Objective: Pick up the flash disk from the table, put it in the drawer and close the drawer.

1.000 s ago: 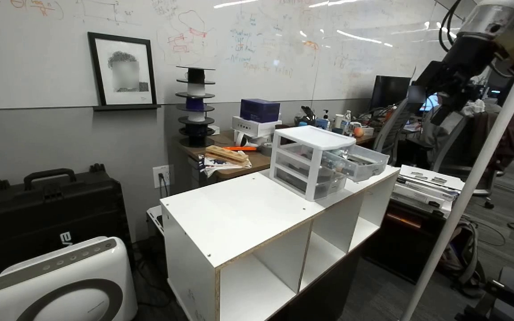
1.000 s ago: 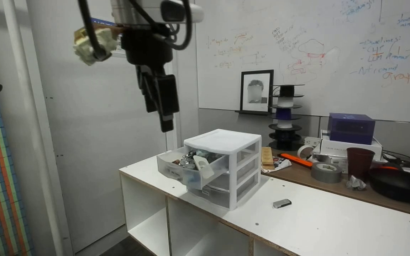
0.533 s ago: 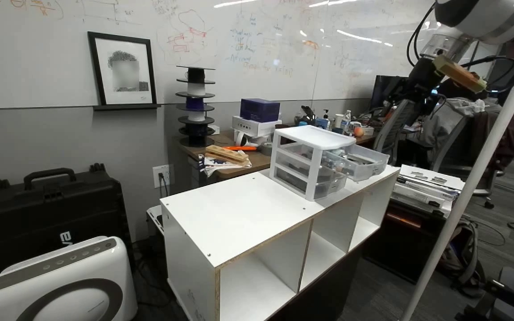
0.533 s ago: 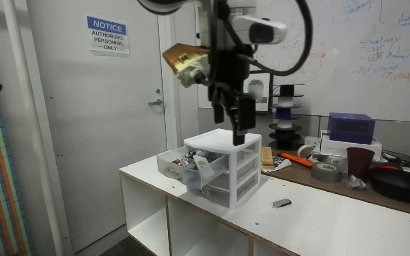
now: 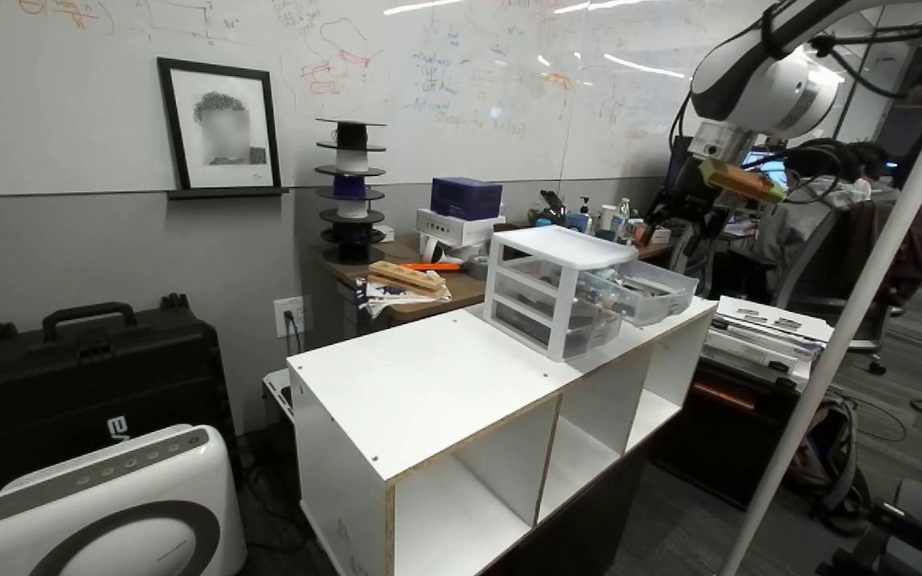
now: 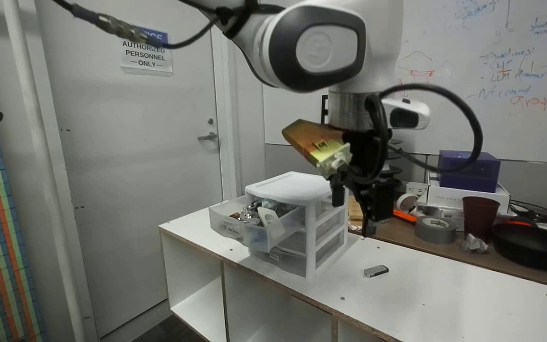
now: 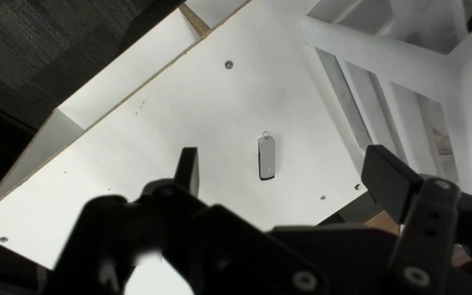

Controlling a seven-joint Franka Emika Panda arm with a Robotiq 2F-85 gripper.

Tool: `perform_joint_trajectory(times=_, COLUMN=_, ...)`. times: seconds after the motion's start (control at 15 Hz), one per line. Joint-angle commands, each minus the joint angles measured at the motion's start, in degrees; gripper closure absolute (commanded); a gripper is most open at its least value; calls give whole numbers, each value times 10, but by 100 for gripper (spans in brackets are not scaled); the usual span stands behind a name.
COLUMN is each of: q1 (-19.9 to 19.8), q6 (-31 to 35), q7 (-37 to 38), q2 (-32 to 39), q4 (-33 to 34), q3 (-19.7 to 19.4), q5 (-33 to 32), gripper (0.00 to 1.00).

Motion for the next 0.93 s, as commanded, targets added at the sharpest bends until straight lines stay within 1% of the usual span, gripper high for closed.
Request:
perform_joint_trajectory(times=0.0, q1=-13, q6=38, q7=22, q2=93, q4=72, q3=31, q5=-11, gripper=0)
perform_joint_trajectory(times=0.2, q1=-14, q6=75, q7=41, q2=154, q4=118, q3=45, q5=-13, gripper=0)
perform_joint_trajectory(times=0.4, q1=-14, q6=99, q7=66, q2=191, q4=165, q3=42, q5=-27, gripper=0)
perform_joint_trajectory(times=0.6, q1=-24, q6=81, q7=83, q2=215, q4=207, q3=39, q5=-38, gripper=0)
perform_joint_trajectory(times=0.87, q1=-47, q6=61, q7=89, q2=243, q4=238, q3=46, q5=-35, gripper=0)
